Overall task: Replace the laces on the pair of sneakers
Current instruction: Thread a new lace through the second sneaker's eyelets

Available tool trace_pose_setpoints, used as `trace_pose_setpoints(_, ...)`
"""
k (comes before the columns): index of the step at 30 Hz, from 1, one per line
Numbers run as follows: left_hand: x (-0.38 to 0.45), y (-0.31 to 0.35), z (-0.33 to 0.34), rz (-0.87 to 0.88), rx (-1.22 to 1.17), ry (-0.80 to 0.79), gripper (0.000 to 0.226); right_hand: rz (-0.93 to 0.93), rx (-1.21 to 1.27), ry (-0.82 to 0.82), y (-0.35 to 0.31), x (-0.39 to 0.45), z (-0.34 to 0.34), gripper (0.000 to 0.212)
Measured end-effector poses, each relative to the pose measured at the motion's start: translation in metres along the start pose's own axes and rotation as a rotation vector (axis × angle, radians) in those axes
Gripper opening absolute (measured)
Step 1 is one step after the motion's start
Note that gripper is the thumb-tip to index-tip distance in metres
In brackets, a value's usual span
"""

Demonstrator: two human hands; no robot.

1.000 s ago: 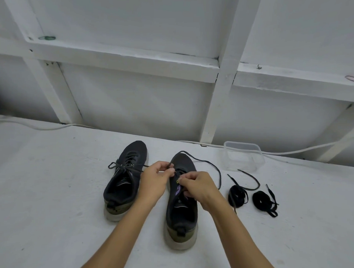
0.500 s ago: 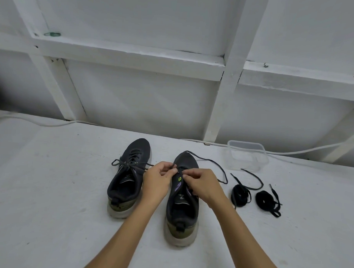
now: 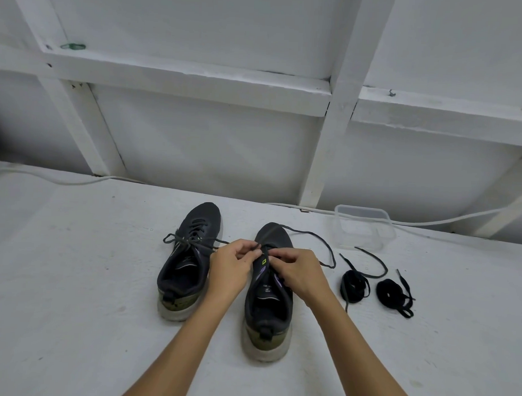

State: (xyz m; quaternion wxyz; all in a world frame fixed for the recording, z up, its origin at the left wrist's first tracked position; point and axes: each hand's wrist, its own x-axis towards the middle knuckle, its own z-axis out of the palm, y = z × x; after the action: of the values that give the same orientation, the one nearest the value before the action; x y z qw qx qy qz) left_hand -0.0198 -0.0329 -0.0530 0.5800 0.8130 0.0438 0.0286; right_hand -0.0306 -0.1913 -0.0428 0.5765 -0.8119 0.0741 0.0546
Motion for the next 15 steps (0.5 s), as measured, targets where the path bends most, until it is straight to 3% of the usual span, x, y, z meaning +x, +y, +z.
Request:
trace_pose_setpoints(9,0.0025,0.0035,0.0011,0.07,0.12,0.003,0.009,-0.003,-0.005,0.014,0.0027,0.0007,0.0012,0.012)
trace_pose_setpoints(15,0.0065,0.0097,-0.0029,0.237,0.327,-0.035,0.014,-0.035,-0.045,0.018,0.0016,0.0007,0.0023,0.016)
